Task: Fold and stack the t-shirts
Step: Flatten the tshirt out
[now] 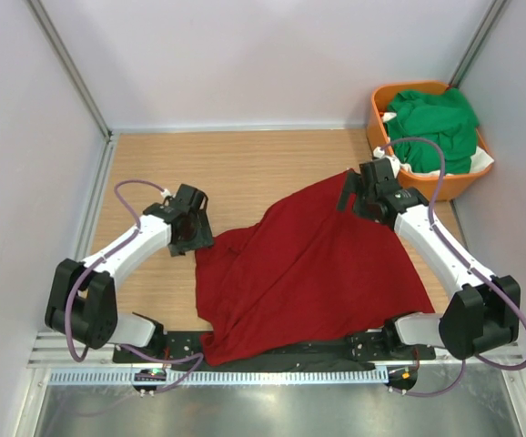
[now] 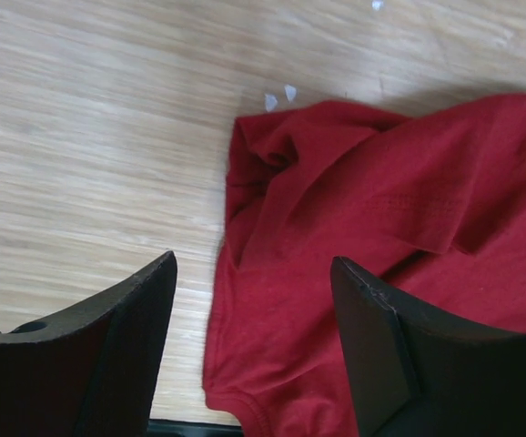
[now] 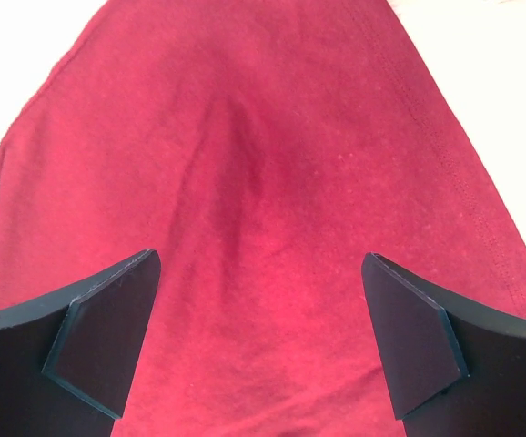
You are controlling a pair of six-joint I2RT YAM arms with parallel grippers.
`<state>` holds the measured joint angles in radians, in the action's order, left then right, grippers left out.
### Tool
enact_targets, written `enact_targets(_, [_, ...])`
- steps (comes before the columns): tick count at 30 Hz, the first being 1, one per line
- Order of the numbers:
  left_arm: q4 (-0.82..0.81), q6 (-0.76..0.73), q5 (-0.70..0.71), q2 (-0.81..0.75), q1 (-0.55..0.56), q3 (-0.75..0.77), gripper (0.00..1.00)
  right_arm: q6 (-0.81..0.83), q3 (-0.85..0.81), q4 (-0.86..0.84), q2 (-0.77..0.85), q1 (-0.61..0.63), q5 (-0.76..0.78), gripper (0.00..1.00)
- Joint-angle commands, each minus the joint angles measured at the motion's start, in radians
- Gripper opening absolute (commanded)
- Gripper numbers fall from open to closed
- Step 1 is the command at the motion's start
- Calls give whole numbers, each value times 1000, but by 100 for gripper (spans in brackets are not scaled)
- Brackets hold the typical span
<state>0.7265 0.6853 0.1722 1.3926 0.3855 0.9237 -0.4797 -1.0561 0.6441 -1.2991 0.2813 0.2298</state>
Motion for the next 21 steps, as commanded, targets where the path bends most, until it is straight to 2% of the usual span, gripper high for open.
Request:
enact_targets(1, [-74, 48, 7, 6, 33, -31, 69, 23, 5, -18, 47, -1, 14, 100])
enact_targets(3, [-88, 53, 7, 11, 38, -45, 64, 27, 15, -18, 55, -1, 9, 100])
enact_targets(7, [-108, 49, 27, 37, 44, -63, 63, 42, 28, -15, 69, -2, 12, 100])
enact_targets(10, [-131, 42, 21, 54, 46, -72, 57, 47, 39, -12, 83, -2, 19, 100])
enact_targets(13, [-157, 42, 9, 68, 47, -79, 41, 53, 47, -12, 87, -5, 22, 100])
enact_targets(14, [-156, 42, 10, 68, 50, -74, 29, 56, 48, -11, 89, -7, 25, 100])
enact_targets(16, [-157, 40, 15, 68, 53, -66, 16, 62, 51, -6, 87, -10, 26, 100])
enact_targets(17, [-156, 42, 15, 63, 53, -60, 0, 65, 51, -6, 87, -10, 31, 100])
enact_targets(21, [-98, 39, 36, 34, 52, 15, 0, 75, 56, -8, 86, -13, 37, 100])
